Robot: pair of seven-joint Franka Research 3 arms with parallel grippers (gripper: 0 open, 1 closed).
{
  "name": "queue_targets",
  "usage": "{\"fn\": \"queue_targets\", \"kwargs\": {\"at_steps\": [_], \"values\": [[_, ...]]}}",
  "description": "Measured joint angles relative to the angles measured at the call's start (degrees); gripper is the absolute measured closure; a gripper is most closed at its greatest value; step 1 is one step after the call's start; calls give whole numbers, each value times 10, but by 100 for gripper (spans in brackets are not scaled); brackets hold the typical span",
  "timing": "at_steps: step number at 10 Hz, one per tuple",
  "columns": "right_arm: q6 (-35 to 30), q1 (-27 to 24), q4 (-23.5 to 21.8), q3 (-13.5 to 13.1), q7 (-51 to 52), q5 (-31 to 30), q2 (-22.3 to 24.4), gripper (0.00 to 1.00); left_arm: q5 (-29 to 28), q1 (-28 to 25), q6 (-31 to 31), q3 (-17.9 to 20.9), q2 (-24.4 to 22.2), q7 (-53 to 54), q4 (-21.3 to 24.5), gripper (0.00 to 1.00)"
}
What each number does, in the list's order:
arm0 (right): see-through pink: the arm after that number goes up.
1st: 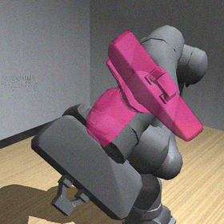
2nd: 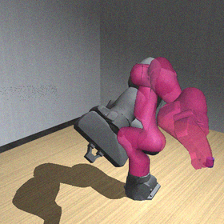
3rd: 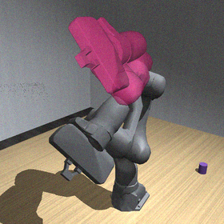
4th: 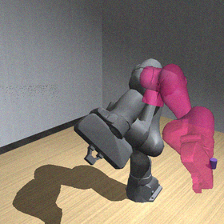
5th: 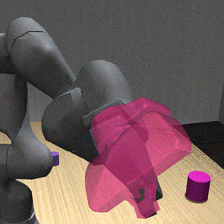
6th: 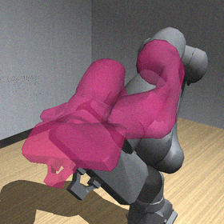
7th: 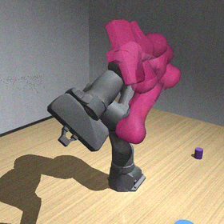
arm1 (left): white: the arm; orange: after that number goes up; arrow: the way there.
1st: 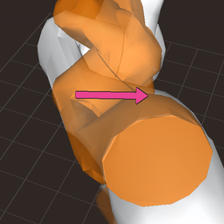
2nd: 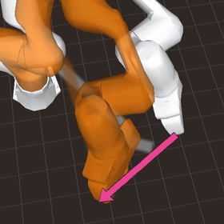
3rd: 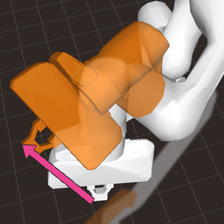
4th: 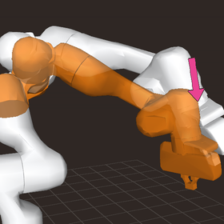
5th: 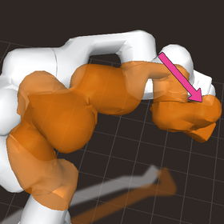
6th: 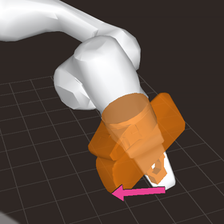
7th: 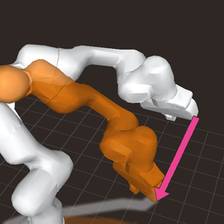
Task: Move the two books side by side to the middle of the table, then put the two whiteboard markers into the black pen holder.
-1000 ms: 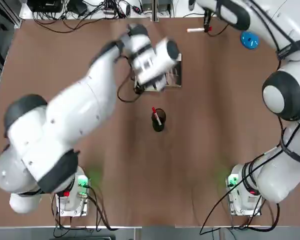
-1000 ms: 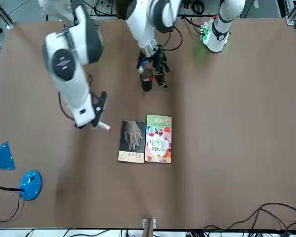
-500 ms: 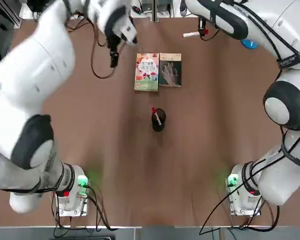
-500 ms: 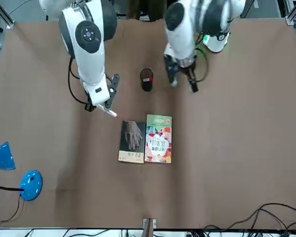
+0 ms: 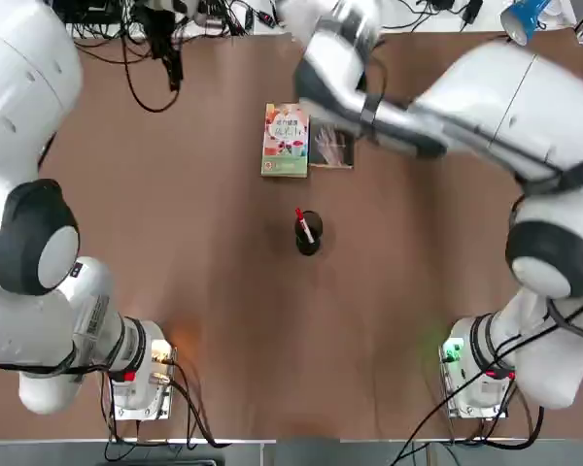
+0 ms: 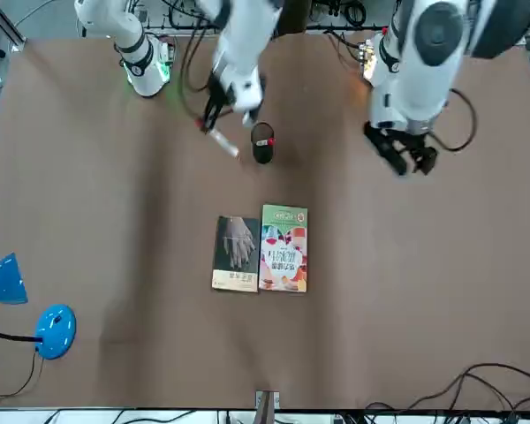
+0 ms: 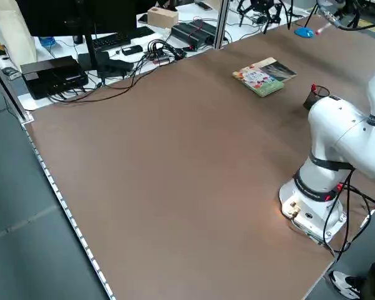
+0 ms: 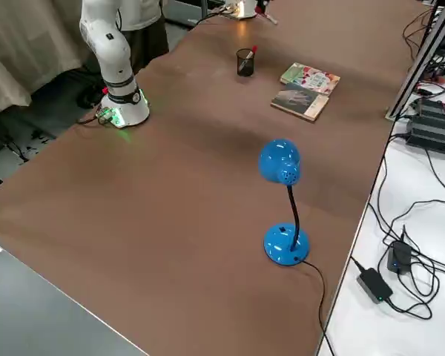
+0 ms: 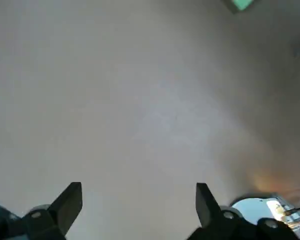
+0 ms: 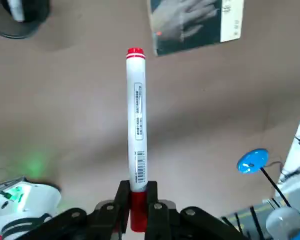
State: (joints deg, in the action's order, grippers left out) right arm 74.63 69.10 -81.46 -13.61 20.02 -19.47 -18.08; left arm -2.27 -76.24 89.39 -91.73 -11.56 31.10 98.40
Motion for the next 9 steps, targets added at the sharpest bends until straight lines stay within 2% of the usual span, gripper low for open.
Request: {"fn": "queue_targets", "kwargs": {"at_steps": [2, 4, 5, 6, 9], "values": [[-31, 70, -8, 0, -77, -8, -22, 83, 1, 0, -14, 37, 5, -47, -11, 0], [-32, 111, -10, 0, -124, -13, -74, 83, 30, 3, -7, 76, 5, -100, -12, 0], [-30, 119, -10, 0, -133, -20, -105, 83, 44, 18, 5, 113, 6, -118, -12, 0], [-26, 120, -8, -1, -136, -25, -134, 83, 50, 73, 20, 179, 11, -142, -9, 0], [-21, 125, 16, -3, -137, -29, -188, 83, 51, 304, 41, 429, 54, -225, -3, 0]]}}
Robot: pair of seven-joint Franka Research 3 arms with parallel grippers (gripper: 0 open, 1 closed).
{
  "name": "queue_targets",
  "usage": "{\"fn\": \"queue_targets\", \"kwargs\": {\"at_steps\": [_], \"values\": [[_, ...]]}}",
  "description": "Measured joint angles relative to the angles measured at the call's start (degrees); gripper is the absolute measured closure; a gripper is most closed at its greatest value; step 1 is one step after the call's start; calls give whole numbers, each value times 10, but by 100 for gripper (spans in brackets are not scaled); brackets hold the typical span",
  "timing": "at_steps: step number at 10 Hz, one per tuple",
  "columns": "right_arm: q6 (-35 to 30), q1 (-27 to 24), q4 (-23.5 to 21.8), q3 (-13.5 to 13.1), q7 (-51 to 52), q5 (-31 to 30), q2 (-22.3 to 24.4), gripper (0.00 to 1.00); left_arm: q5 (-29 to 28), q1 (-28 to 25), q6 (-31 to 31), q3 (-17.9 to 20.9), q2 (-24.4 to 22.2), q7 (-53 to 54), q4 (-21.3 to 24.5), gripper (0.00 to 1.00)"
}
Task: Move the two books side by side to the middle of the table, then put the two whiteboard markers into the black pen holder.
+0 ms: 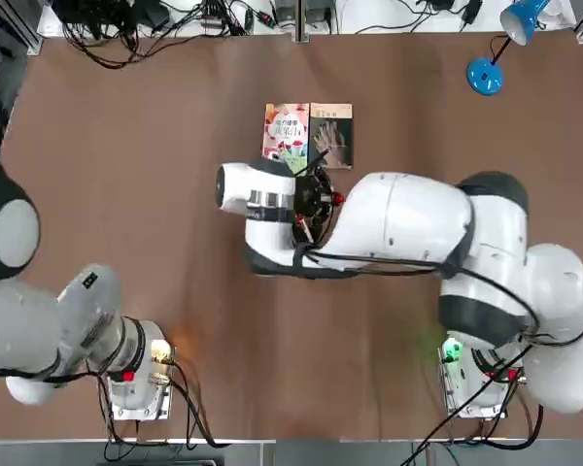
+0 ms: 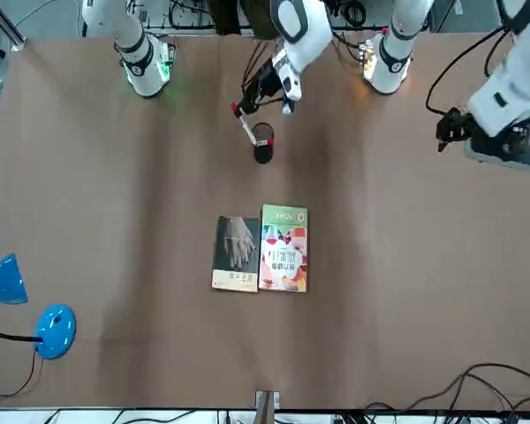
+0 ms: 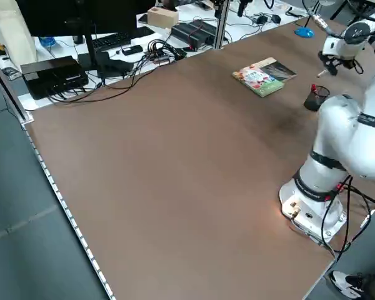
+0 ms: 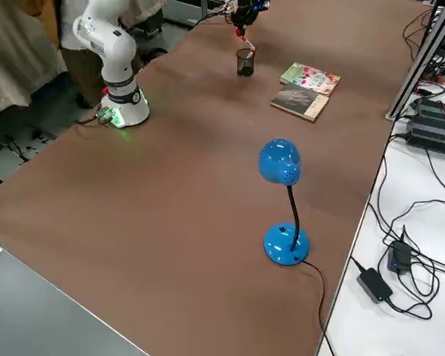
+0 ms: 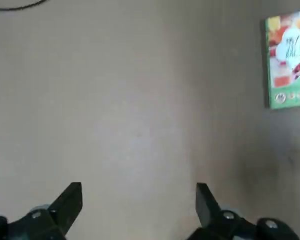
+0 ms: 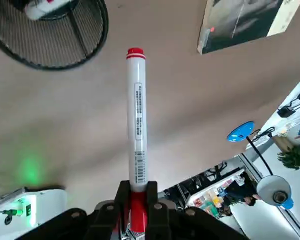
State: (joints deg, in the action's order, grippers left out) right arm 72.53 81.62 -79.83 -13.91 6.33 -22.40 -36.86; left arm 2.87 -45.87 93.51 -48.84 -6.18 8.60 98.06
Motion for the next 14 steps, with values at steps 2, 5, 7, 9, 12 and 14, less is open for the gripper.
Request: {"fn": "queue_targets", "kwargs": {"at_steps": [2, 5, 7, 9, 12, 14], "values": [[0, 4, 6, 0, 0, 0, -7, 83, 0, 150, 16, 171, 25, -23, -1, 0], [0, 6, 7, 0, 0, 0, -12, 83, -1, 314, 37, 359, 43, -30, -7, 0], [0, 10, 7, 1, 0, 0, -14, 83, -1, 405, 37, 455, 48, -55, -16, 0], [0, 17, 7, 4, 0, 0, -22, 83, -1, 435, 37, 469, 49, -98, -18, 0], [0, 25, 7, 12, 0, 0, -32, 83, -2, 443, 37, 469, 49, -107, -18, 0], [1, 26, 7, 13, 0, 0, -45, 83, -4, 443, 37, 471, 52, -107, -18, 0]]}}
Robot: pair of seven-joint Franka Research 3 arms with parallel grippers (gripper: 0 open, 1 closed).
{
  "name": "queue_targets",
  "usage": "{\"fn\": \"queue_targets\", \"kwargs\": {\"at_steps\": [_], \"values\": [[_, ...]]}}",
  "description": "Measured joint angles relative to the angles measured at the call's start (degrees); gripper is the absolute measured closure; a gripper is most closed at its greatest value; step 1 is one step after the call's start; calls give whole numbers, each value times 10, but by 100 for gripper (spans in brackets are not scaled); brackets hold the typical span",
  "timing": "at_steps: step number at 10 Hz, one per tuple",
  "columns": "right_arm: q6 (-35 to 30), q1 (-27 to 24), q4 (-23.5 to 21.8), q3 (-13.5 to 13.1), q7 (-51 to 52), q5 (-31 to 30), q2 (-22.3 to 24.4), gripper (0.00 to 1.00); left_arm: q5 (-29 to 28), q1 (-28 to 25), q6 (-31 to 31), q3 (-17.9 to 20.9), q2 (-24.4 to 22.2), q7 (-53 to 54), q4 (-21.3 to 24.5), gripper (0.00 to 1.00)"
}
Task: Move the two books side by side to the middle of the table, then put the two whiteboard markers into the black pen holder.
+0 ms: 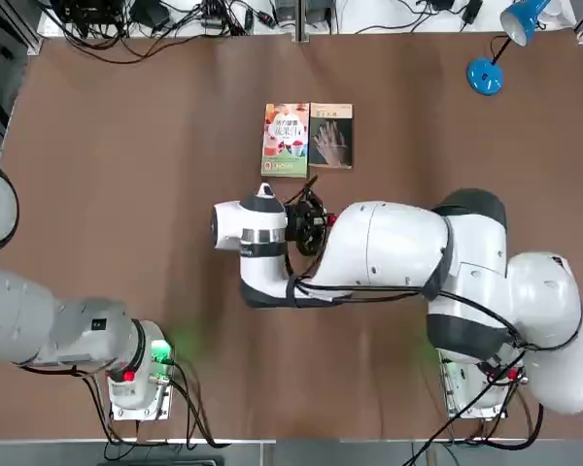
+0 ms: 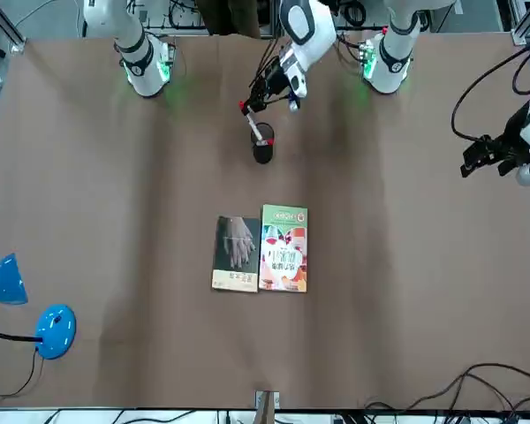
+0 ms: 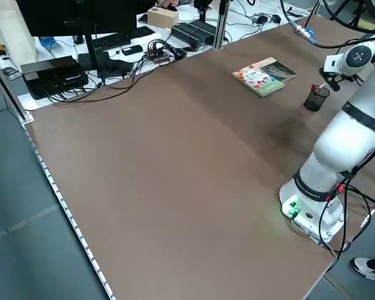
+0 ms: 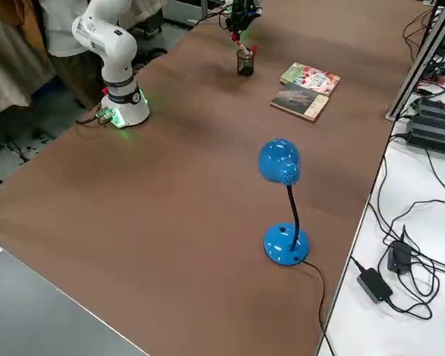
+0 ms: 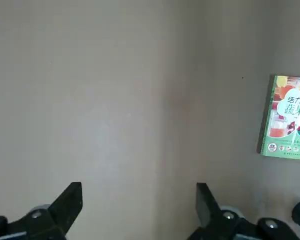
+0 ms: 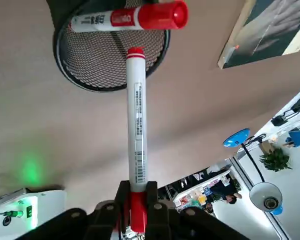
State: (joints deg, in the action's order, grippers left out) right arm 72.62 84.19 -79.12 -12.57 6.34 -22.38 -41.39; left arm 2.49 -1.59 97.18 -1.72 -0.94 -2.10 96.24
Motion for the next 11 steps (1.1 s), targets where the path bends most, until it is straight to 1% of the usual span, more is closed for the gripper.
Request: {"fn": "queue_targets", "kwargs": {"at_steps": [3, 4, 5, 6, 7, 8, 9, 10, 11], "values": [[6, 0, 0, 0, 0, 0, -11, 83, -11, -1, 0, 4, 2, 0, -1, 0], [8, 0, 0, 0, 0, 0, -12, 81, -12, -2, 0, 5, 2, 0, -2, 0], [14, 0, 0, 0, 0, 0, -13, 72, -12, -2, 0, 6, 2, 0, -3, 0], [21, 0, 0, 0, 0, 0, -15, 69, -12, -2, 0, 8, 2, 1, -4, 0], [22, 0, 0, 0, -1, 0, -16, 54, -12, -2, 0, 11, 2, 2, -4, 0], [22, 0, 2, 0, -1, 0, -16, 37, -12, -2, 0, 13, 2, 2, -5, 0], [20, 0, 8, -1, -1, 0, -15, 23, -12, -2, 0, 13, 2, 3, -5, 0], [1, -1, 25, -7, 0, 0, -13, 7, -12, -2, 0, 14, 2, 3, -5, 0], [-31, -5, 49, -17, 2, -1, -8, 1, -12, -2, 0, 14, 2, 3, -8, 0]]}}
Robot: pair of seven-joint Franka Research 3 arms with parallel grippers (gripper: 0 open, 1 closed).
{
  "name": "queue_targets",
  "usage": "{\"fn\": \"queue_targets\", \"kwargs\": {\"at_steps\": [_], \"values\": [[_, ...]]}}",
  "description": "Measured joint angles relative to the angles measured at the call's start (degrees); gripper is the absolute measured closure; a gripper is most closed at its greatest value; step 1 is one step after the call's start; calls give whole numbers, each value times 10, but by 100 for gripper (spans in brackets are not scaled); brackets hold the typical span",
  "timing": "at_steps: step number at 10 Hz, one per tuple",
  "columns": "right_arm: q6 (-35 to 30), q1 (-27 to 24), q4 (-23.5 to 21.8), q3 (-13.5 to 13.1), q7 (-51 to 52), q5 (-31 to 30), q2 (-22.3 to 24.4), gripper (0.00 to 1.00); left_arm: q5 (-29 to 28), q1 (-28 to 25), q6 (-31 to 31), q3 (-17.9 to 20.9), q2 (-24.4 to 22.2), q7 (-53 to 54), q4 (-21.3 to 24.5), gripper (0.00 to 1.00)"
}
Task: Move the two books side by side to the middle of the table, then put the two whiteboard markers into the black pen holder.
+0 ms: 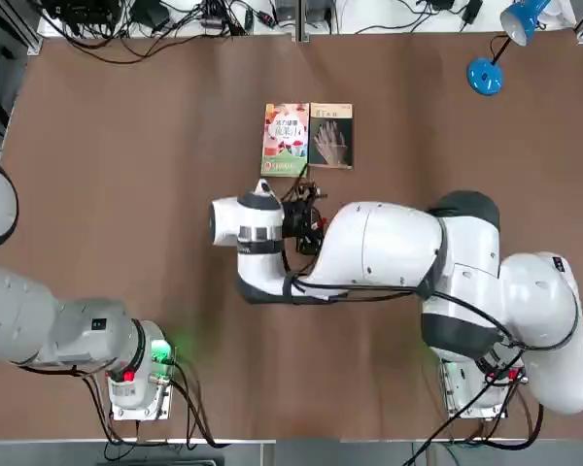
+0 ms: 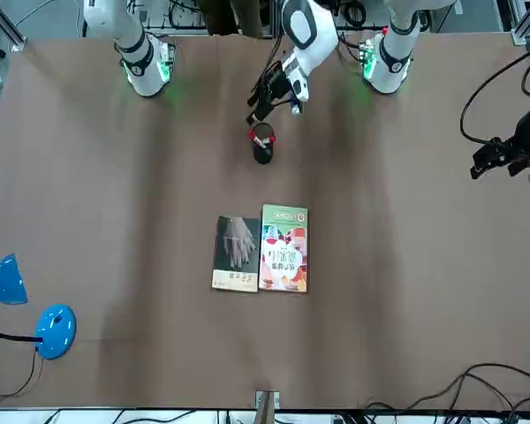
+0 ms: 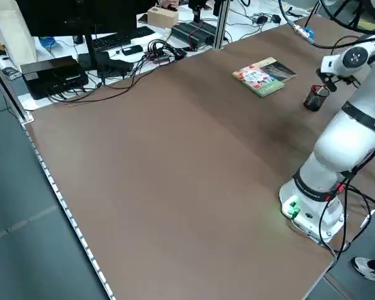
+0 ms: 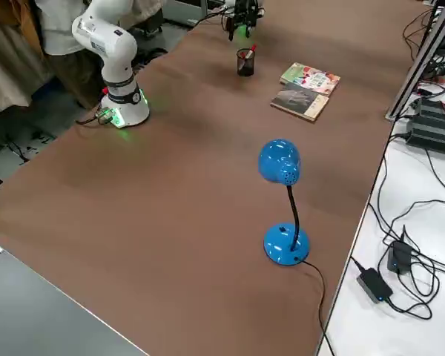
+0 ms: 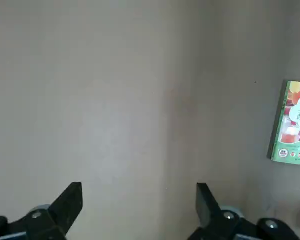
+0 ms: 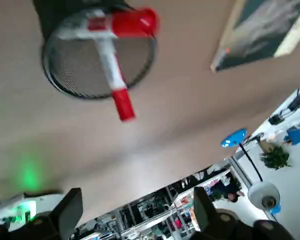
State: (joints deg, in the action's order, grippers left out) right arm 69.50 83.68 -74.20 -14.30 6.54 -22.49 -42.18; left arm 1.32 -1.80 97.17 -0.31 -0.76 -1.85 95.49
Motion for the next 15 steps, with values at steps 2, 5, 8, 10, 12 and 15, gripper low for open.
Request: {"fn": "queue_targets", "kwargs": {"at_steps": [2, 5, 8, 10, 12, 15], "values": [[-33, -19, 45, -45, 7, -1, 36, 1, 0, 0, 0, 5, 0, 0, -5, 0], [-31, -123, 54, -88, 16, 16, 134, 0, 0, 0, 0, 11, 0, 0, -7, 0], [28, -310, 53, -89, 21, 95, 166, 0, 0, 0, 0, 12, -2, -1, -9, 0], [63, -402, 56, -88, 19, 135, 167, 0, 0, 0, 0, 12, -2, -1, -9, 0], [98, -509, 61, -49, 19, 154, 179, 0, 0, 0, 0, 12, -2, -1, -9, 0], [149, -739, 63, 117, 18, 161, 231, 0, 0, 0, 0, 12, -2, -1, -10, 0]]}}
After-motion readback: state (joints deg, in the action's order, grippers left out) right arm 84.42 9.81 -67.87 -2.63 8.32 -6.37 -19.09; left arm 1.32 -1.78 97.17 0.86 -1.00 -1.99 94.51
